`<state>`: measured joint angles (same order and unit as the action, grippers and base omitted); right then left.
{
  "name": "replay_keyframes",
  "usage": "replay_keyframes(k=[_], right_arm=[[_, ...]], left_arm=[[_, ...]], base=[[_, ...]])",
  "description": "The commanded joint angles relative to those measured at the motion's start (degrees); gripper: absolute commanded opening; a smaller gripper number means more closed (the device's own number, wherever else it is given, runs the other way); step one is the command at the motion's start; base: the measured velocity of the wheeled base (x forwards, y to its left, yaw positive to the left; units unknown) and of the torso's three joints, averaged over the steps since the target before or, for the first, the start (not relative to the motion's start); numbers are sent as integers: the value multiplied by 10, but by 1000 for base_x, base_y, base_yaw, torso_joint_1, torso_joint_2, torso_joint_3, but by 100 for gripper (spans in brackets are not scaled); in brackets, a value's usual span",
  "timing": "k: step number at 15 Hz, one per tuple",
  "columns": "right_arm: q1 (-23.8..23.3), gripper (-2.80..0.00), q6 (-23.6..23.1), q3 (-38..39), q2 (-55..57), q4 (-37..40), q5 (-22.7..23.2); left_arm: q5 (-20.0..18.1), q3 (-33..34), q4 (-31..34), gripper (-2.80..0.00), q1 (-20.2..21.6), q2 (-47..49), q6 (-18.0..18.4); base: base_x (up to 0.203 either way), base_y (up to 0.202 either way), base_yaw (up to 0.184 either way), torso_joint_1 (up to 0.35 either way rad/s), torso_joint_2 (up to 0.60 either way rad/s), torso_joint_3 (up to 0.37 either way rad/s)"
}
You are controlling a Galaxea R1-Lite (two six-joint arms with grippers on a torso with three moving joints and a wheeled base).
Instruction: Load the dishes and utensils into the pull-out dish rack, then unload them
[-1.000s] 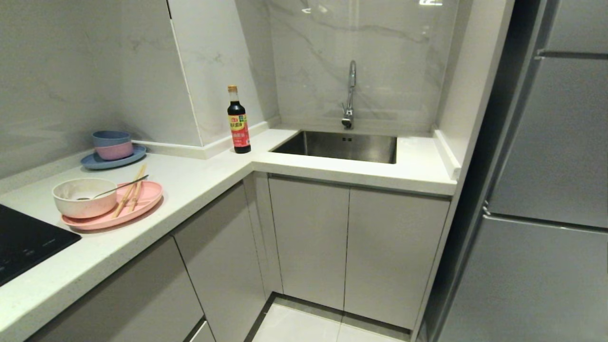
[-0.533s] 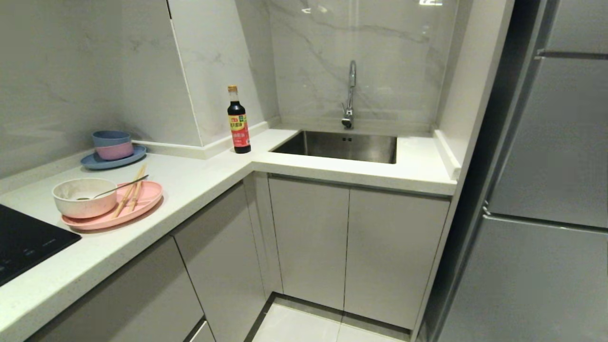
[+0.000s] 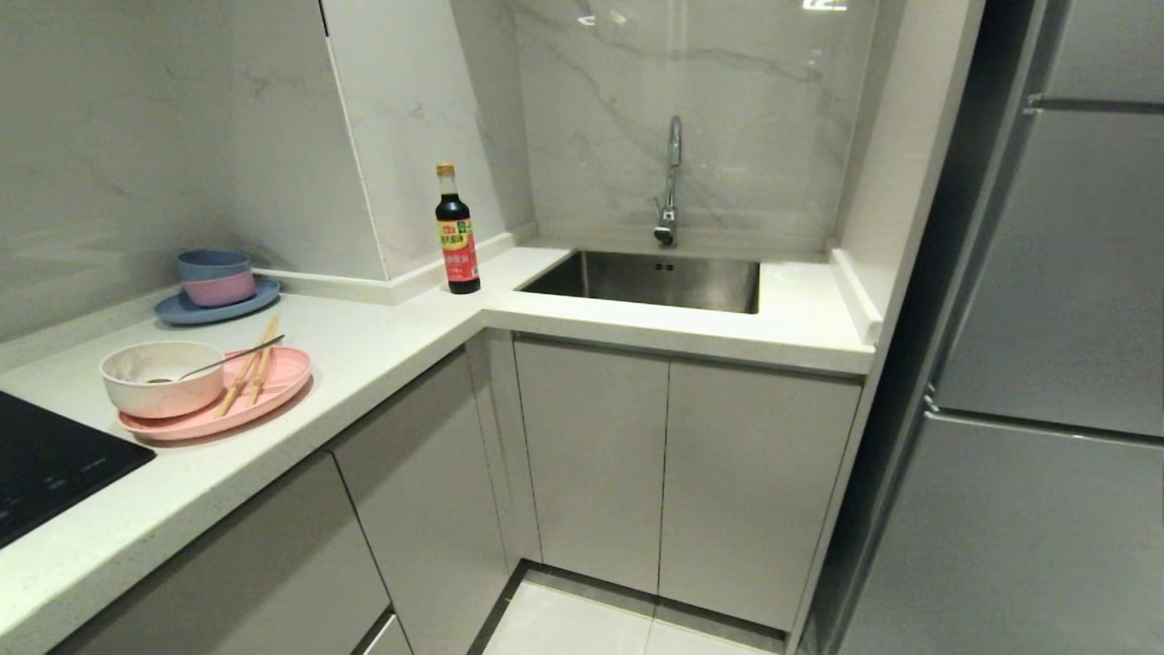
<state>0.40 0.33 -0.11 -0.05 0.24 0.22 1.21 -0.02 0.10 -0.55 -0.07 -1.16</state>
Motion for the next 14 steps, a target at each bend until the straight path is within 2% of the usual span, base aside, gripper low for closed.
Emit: replay_keyframes(k=[1, 14], right_arm=[[0, -280, 0, 0, 0, 0, 0], [0, -280, 0, 1, 0, 0, 0]], left_arm=[[0, 1, 0, -280, -1, 1, -1], [0, 1, 0, -280, 0, 1, -1]], base=[[0, 0, 0, 0, 0, 0], [0, 0, 0, 0, 0, 0]])
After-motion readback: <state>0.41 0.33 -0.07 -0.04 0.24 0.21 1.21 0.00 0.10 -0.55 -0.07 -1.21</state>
